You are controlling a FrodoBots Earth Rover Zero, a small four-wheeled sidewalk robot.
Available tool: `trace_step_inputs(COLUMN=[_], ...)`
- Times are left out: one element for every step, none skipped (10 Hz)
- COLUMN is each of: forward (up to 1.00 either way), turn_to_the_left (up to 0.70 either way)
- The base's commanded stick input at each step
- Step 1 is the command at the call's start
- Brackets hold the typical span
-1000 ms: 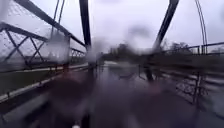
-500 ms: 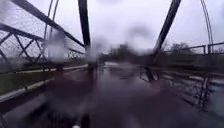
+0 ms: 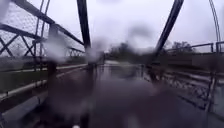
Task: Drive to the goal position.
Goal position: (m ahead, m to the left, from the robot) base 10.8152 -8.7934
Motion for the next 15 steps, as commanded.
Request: trace_step_inputs(forward=[0.70,0.70,0.70,0.70,0.70,0.70,0.70,0.70,0.70,0.70,0.70,0.70,0.70,0.70,0.70], turn_to_the_left=[0.00,0.00,0.00,0.00,0.00,0.00,0.00,0.00,0.00,0.00,0.00,0.00,0.00,0.00,0.00])
